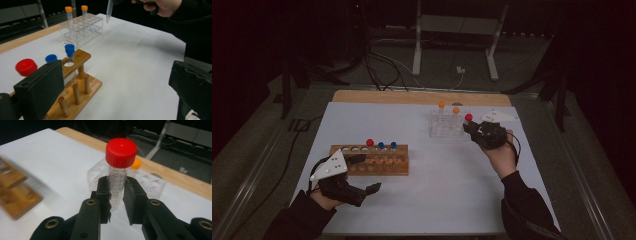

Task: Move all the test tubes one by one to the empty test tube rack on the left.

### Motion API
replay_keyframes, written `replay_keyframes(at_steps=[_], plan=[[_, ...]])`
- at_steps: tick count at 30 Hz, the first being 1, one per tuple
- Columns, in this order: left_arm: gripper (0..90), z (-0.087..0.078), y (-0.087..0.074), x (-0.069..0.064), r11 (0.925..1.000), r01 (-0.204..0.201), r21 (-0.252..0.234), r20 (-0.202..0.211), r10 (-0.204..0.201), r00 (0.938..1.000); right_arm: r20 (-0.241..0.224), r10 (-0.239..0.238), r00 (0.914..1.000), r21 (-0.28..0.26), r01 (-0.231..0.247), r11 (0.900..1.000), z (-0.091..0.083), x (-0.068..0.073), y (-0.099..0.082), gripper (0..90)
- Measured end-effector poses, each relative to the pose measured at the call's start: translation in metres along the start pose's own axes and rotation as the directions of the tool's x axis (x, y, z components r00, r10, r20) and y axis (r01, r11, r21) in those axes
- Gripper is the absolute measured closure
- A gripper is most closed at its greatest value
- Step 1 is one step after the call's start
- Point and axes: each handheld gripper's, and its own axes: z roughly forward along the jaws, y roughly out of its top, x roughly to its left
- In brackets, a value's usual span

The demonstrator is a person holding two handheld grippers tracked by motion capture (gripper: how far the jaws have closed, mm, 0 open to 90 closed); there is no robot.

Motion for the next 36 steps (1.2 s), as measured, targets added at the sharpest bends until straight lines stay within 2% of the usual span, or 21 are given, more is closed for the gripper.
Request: replay_keyframes(at_steps=[3,5,10,14,21,27,30,32,36], plan=[[0.8,0.003,0.002,-0.002,1.0,-0.002,0.002,0.003,0.002,1.0,-0.034,-0.018,0.9993,0.006,0.018,0.9998,-0.005,0.012,-0.008,74.5],[0.8,0.005,0.004,-0.002,1.0,0.005,-0.003,0.018,-0.005,0.9998,-0.064,-0.025,0.9976,0.011,0.026,0.9996,-0.007,0.021,-0.013,74.5],[0.8,0.011,0.01,-0.005,1.0,-0.004,-0.004,0.038,0.004,0.9993,-0.142,-0.064,0.9878,0.019,0.068,0.9975,-0.01,0.046,-0.022,74.4],[1.4,0.019,0.016,-0.005,1.0,-0.009,-0.001,0.048,0.009,0.9988,-0.206,-0.076,0.9756,0.009,0.08,0.9968,-0.013,0.066,-0.027,74.4],[1.7,0.032,0.026,-0.008,0.9999,-0.01,-0.006,0.084,0.011,0.9964,-0.278,-0.119,0.9531,-0.002,0.123,0.9924,-0.016,0.095,-0.03,74.4],[6.8,0.044,0.04,-0.012,0.9997,-0.001,-0.023,0.139,0.004,0.9903,-0.321,-0.137,0.9372,-0.012,0.14,0.99,-0.018,0.11,-0.032,74.4],[9.1,0.052,0.047,-0.016,0.9997,-0.002,-0.026,0.151,0.006,0.9885,-0.335,-0.145,0.9311,-0.016,0.148,0.9889,-0.019,0.115,-0.031,74.4],[14.1,0.057,0.051,-0.018,0.9994,0.001,-0.035,0.173,0.005,0.9849,-0.345,-0.148,0.9269,-0.017,0.152,0.9882,-0.019,0.118,-0.031,74.4],[21.4,0.068,0.058,-0.022,0.9992,-0.014,-0.038,0.186,0.021,0.9822,-0.359,-0.156,0.9202,-0.02,0.16,0.9869,-0.02,0.123,-0.031,74.4]])
